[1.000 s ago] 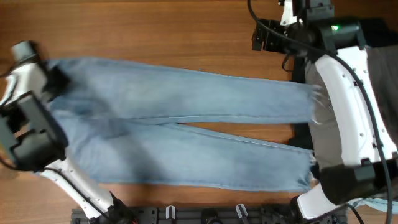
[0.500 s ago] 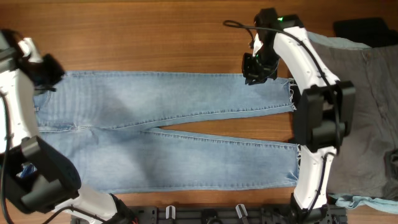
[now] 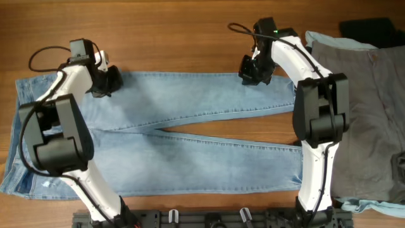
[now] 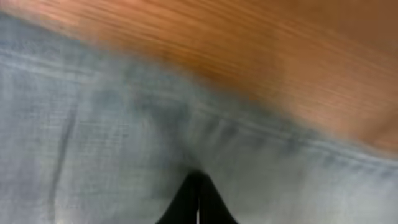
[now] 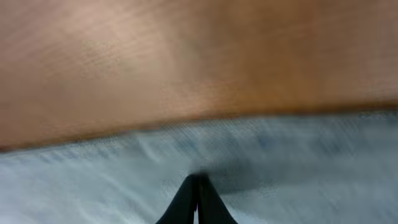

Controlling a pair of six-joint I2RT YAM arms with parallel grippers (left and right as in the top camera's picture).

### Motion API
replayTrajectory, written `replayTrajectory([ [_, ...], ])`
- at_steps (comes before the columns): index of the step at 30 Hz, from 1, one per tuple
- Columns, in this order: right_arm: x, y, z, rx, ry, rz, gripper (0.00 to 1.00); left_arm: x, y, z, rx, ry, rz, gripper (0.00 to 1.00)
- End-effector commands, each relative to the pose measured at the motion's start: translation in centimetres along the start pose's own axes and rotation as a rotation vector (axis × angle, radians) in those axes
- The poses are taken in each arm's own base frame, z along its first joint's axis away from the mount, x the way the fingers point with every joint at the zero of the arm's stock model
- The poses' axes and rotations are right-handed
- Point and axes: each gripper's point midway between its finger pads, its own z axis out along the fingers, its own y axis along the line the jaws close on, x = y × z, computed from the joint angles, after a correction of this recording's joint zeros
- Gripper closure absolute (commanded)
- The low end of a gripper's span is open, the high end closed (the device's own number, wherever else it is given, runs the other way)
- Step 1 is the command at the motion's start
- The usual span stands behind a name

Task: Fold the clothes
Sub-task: 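Grasp the jeans waistband with both grippers and pull it taut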

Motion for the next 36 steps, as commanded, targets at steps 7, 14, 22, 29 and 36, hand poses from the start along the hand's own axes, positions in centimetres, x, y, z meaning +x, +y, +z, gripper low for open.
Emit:
replayTrajectory([
  [7, -11.0, 3.8, 0.8, -0.241, -0.406, 0.017, 0.96, -9.0, -7.2, 2.8, 0.325, -0.326, -0.145, 0.96],
  [14, -15.0, 4.8, -7.5, -0.345, -0.541, -0.185, 0.68, -16.6, -11.7, -5.5, 0.376, -0.445, 0.005, 0.88],
  [22, -5.9, 3.7, -17.8, -0.234, -0.408, -0.260, 0.68, -9.1, -9.4, -13.3, 0.100, -0.178, 0.181, 0.88],
  [29, -0.9, -0.2, -7.9, -0.087, -0.117, -0.016, 0.96, 1.3, -4.7, -6.0, 0.005, 0.195, 0.085, 0.96],
  [36, -1.1, 4.7, 1.1, -0.227, -0.146, -0.170, 0.96, 3.6, -3.3, 0.6, 0.051, 0.103, 0.059, 0.96],
])
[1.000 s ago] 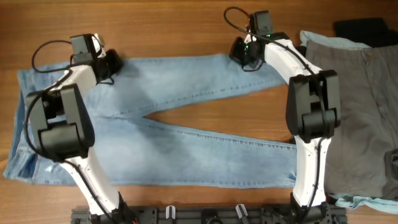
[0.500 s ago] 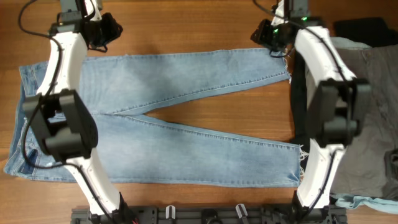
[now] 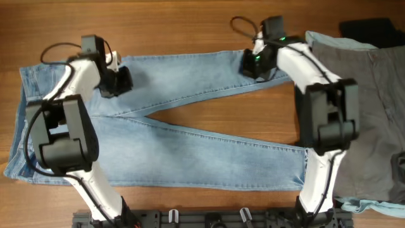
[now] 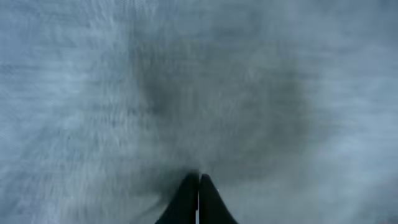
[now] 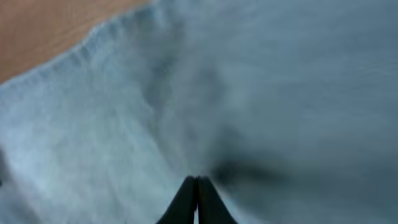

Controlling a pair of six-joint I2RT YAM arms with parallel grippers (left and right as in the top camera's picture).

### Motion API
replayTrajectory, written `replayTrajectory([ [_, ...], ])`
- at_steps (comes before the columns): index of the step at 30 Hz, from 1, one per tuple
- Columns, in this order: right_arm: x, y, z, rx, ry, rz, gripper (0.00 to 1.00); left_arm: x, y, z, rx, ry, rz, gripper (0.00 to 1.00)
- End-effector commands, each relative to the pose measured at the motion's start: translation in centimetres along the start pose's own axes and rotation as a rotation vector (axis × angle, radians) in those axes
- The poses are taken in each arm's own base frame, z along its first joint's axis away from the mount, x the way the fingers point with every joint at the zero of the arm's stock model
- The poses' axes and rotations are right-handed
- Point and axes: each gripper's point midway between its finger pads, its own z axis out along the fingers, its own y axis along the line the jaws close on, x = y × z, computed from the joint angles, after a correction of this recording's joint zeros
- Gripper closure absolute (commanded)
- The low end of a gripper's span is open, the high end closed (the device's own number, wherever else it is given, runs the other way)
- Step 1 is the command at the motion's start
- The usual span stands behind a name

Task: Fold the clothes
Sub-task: 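Grasp the jeans waistband with both grippers and pull it taut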

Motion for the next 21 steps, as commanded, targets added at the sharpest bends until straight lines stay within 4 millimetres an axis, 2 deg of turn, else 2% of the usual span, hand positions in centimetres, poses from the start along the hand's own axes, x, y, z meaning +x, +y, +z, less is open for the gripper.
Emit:
replayTrajectory([
  [1, 0.6, 1.7, 3.4, -0.036, -0.008, -0.036, 0.96, 0.0, -0.3, 2.2, 0.034, -0.062, -0.023, 0.96],
  [4, 0.4, 0.3, 6.3, 0.035, -0.041, 0.073, 0.96, -1.2, 0.0, 4.6, 0.050, -0.140, -0.078, 0.96],
  [7, -0.2, -1.0, 9.2, 0.023, -0.066, 0.114, 0.96, -3.6, 0.5, 7.6, 0.079, -0.235, -0.209, 0.96],
  [9, -1.0, -1.5, 9.9, 0.011, -0.093, 0.106, 0.96, -5.3, 0.2, 8.6, 0.132, -0.304, -0.270, 0.96],
  [11, -2.7, -2.1, 9.6, 0.020, -0.156, 0.099, 0.96, -7.9, -0.8, 8.3, 0.190, -0.388, -0.279, 0.96],
  [15, -6.8, -1.8, 7.4, -0.005, -0.259, -0.004, 0.96, -13.5, -2.7, 4.7, 0.231, -0.506, -0.239, 0.96],
  [16, -7.7, -1.5, 6.7, -0.019, -0.272, -0.042, 0.91, -14.9, -3.3, 3.4, 0.234, -0.519, -0.225, 0.96],
  [17, -8.8, -0.7, 5.0, -0.053, -0.280, -0.098, 0.83, -16.1, -4.1, 2.0, 0.234, -0.521, -0.192, 0.96],
  [18, -9.6, -0.2, 3.1, -0.080, -0.286, -0.128, 0.67, -17.2, -4.9, 0.2, 0.225, -0.517, -0.145, 0.94],
  [20, -11.1, -0.3, -1.1, -0.087, -0.304, -0.146, 0.48, -18.3, -6.0, -3.0, 0.200, -0.504, -0.085, 0.89],
  [21, -12.1, -0.9, -3.6, -0.076, -0.325, -0.141, 0.45, -18.7, -6.6, -5.0, 0.188, -0.497, -0.053, 0.82],
])
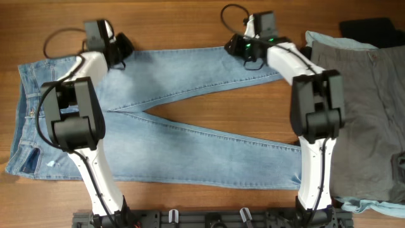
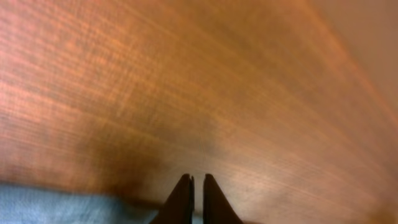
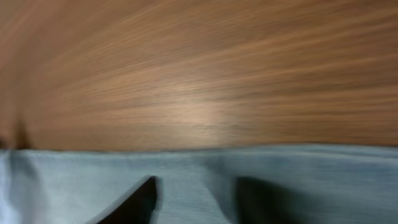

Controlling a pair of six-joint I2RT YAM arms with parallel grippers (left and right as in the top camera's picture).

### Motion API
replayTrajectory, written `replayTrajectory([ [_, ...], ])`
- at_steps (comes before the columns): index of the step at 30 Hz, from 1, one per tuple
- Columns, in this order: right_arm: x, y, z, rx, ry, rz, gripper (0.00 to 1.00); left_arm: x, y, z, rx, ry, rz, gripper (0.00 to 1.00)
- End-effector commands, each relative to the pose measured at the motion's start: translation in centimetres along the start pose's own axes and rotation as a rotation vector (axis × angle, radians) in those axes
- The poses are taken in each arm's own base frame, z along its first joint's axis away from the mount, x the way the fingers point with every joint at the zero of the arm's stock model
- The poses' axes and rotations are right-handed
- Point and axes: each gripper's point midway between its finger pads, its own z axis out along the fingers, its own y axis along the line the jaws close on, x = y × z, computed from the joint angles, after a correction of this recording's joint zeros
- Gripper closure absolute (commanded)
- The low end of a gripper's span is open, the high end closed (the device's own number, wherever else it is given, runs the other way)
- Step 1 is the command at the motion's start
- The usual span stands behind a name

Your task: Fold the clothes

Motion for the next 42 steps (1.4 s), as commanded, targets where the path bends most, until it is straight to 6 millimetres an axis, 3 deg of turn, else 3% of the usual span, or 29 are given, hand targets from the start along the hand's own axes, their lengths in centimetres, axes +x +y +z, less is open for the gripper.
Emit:
replayTrajectory([
  [1, -6.0, -3.6, -7.5, 0.075, -0.115, -0.039, 0.40, -5.6, -5.0, -5.3, 0.020, -0.066, 0.178, 0.75],
  [3, -7.5, -6.3, -10.7, 0.125, -0.155, 0.009, 0.38, -6.2, -6.4, -8.1, 0.008, -0.046, 0.214, 0.63],
  [5, -7.7, -10.5, -12.8, 0.174, -0.154, 0.076, 0.38, -6.0, -7.1, -10.6, -0.004, -0.022, 0.224, 0.48],
  [8, -6.1, -15.0, -13.3, 0.220, -0.108, 0.114, 0.38, -4.5, -6.8, -12.0, -0.030, 0.038, 0.204, 0.44],
  [10, -4.7, -15.9, -12.9, 0.223, -0.059, 0.101, 0.42, -3.4, -6.2, -12.1, -0.049, 0.083, 0.189, 0.44],
  [15, -3.2, -15.2, -11.6, 0.215, 0.012, -0.010, 0.43, -2.4, -5.7, -12.2, -0.069, 0.128, 0.173, 0.46],
  [19, -2.4, -18.1, -10.5, 0.323, 0.033, -0.017, 0.42, -2.4, -5.7, -12.2, -0.068, 0.125, 0.168, 0.37],
  [23, -1.9, -16.9, -8.8, 0.206, 0.056, -0.093, 0.43, -2.8, -5.9, -12.2, -0.062, 0.108, 0.140, 0.36],
  [27, -1.0, -17.3, -8.1, 0.204, 0.087, -0.078, 0.43, -3.5, -6.3, -12.1, -0.050, 0.079, 0.133, 0.35],
  [29, -0.8, -17.1, -7.2, 0.186, 0.088, -0.085, 0.44, -4.6, -6.9, -12.0, -0.028, 0.031, 0.150, 0.28],
  [33, -1.0, -13.5, -6.5, -0.014, 0.077, -0.082, 0.58, -6.5, -8.0, -12.0, 0.011, -0.047, 0.175, 0.28],
  [35, -1.0, -13.3, -6.5, -0.017, 0.077, -0.047, 0.60, -6.5, -8.0, -12.0, 0.012, -0.049, 0.176, 0.27],
  [38, -2.9, -13.5, -6.6, -0.020, 0.004, -0.014, 0.94, -5.9, -7.7, -12.0, -0.002, -0.021, 0.167, 0.27],
  [40, -6.1, -13.5, -7.2, -0.047, -0.116, 0.069, 0.96, -5.3, -7.3, -12.0, -0.013, 0.002, 0.159, 0.27],
  [42, -10.7, -12.6, -8.6, -0.116, -0.289, 0.081, 0.96, -5.2, -7.2, -12.0, -0.015, 0.009, 0.157, 0.27],
])
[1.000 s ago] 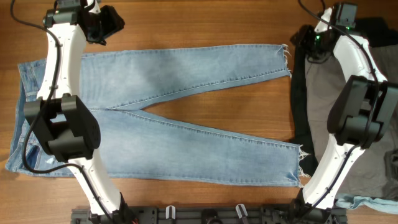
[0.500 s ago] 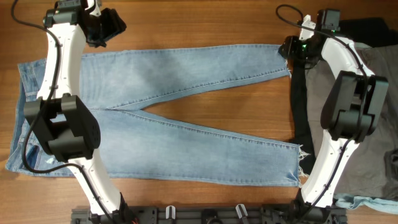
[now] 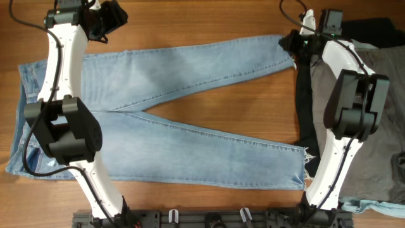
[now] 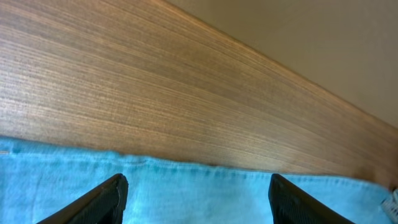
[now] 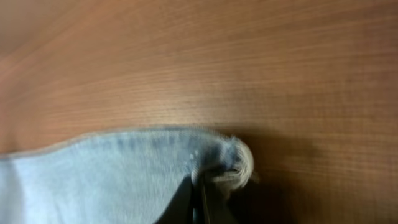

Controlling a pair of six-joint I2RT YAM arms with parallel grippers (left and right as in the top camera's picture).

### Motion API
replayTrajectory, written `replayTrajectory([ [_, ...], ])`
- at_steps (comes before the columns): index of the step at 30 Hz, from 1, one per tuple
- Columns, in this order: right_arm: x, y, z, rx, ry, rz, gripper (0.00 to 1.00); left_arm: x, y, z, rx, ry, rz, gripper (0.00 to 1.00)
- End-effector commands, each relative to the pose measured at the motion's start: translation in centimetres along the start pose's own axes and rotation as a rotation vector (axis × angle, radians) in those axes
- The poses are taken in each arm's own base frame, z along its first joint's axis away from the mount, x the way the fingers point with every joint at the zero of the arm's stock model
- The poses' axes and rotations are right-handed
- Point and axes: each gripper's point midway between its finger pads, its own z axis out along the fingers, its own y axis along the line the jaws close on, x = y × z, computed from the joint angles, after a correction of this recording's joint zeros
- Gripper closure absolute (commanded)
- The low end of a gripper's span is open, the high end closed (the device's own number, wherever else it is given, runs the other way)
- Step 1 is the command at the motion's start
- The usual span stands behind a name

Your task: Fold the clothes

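Observation:
Light blue jeans lie flat, waist at the left, legs spread in a V. The upper leg slants to the back right and ends at its hem. My right gripper is shut on that hem corner, its fingers pressed together in the right wrist view. My left gripper hovers open at the back left, just beyond the jeans' upper edge, with its fingers wide apart and nothing between them.
A grey garment lies spread at the right, close to the leg hems. A black item sits at the back right corner. Pale blue fabric shows at the front right. Bare wooden table lies behind the jeans.
My right gripper was open at the middle of the upper leg's far edge; now it is shut on the hem, farther right. My left gripper has gone farther back and opened wide.
Both grippers were shut on the upper leg, which lay close to the lower one. Then the leg lay farther back and the gap was wider. Then both stood at its far edge, the right open. Now only the right holds it, at the hem.

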Motion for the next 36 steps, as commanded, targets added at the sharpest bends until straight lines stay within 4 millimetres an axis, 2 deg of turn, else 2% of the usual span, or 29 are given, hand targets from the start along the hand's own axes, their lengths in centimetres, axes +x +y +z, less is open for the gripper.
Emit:
replayTrajectory([
  [1, -6.6, -0.1, -1.4, -0.092, -0.251, 0.138, 0.96, -0.5, -0.7, -0.9, 0.011, -0.017, 0.003, 0.27],
  [3, -10.5, -1.1, -3.5, -0.095, -0.413, 0.203, 0.96, -0.5, -0.7, -0.9, 0.010, -0.017, 0.003, 0.28],
  [5, -13.0, -2.4, -6.0, -0.130, -0.516, 0.260, 0.95, -0.5, -0.7, -0.9, 0.011, -0.016, 0.002, 0.28],
  [6, -13.0, -2.6, -6.4, -0.147, -0.512, 0.256, 0.95, -0.5, -0.7, -0.9, 0.015, -0.014, 0.002, 0.28],
  [7, -12.8, -2.5, -6.6, -0.170, -0.494, 0.250, 0.75, -0.5, -0.8, -0.9, 0.017, -0.013, 0.002, 0.28],
  [8, -12.4, -2.3, -6.6, -0.185, -0.472, 0.244, 0.38, -0.4, -0.8, -0.9, 0.016, -0.013, 0.003, 0.28],
  [9, -11.9, -2.1, -6.4, -0.202, -0.442, 0.228, 0.29, -0.4, -0.7, -0.9, 0.014, -0.010, 0.004, 0.28],
  [11, -11.4, -0.9, -6.4, -0.255, -0.404, 0.195, 0.18, -0.3, 0.1, -1.0, -0.013, -0.005, -0.006, 0.28],
  [12, -11.2, 0.2, -6.8, -0.301, -0.379, 0.173, 0.05, 0.0, 0.9, -1.1, -0.037, 0.006, -0.017, 0.28],
  [13, -11.2, 1.3, -7.3, -0.335, -0.367, 0.145, 0.01, 0.1, 1.4, -1.2, -0.047, 0.017, -0.028, 0.28],
  [15, -11.7, 4.2, -9.4, -0.400, -0.349, 0.097, 0.00, 0.2, 3.0, -1.9, -0.071, 0.030, -0.060, 0.30],
  [17, -12.1, 7.6, -11.6, -0.417, -0.335, 0.057, 0.01, -0.4, 5.1, -3.8, -0.097, 0.021, -0.102, 0.31],
  [19, -12.3, 11.7, -13.5, -0.413, -0.334, -0.005, 0.01, -2.0, 7.3, -6.5, -0.119, -0.037, -0.135, 0.34],
  [20, -12.4, 13.1, -14.0, -0.392, -0.340, -0.014, 0.01, -2.6, 8.2, -7.6, -0.131, -0.061, -0.150, 0.37],
  [21, -12.2, 15.8, -14.8, -0.356, -0.348, -0.040, 0.00, -3.1, 9.7, -8.9, -0.147, -0.082, -0.179, 0.42],
  [23, -11.1, 18.5, -15.2, -0.237, -0.340, 0.005, 0.00, -2.3, 12.0, -9.4, -0.180, -0.048, -0.203, 0.56],
  [25, -8.1, 17.8, -14.7, 0.000, -0.296, 0.196, 0.01, -1.2, 14.0, -8.4, -0.223, 0.002, -0.185, 0.76],
  [26, -6.5, 17.3, -14.5, 0.097, -0.270, 0.247, 0.01, -0.6, 15.0, -7.6, -0.246, 0.022, -0.171, 0.82],
  [27, -4.9, 17.3, -14.1, 0.162, -0.235, 0.241, 0.00, -0.2, 15.5, -6.7, -0.251, 0.040, -0.146, 0.87],
  [28, -2.4, 17.8, -13.3, 0.221, -0.162, 0.198, 0.00, 0.4, 16.3, -5.1, -0.254, 0.070, -0.122, 0.91],
  [29, 0.0, 17.9, -12.3, 0.274, -0.084, 0.139, 0.00, 1.1, 17.2, -3.4, -0.257, 0.096, -0.114, 0.92],
  [31, 3.2, 17.7, -11.6, 0.346, 0.025, 0.080, 0.00, 2.9, 19.2, 0.0, -0.262, 0.167, -0.085, 0.96],
  [33, 4.1, 17.9, -11.4, 0.334, 0.063, 0.082, 0.00, 4.5, 20.8, 2.0, -0.272, 0.218, -0.112, 0.96],
  [36, 4.8, 18.9, -11.2, 0.273, 0.105, 0.084, 0.00, 5.9, 23.8, 3.9, -0.287, 0.246, -0.156, 0.96],
])
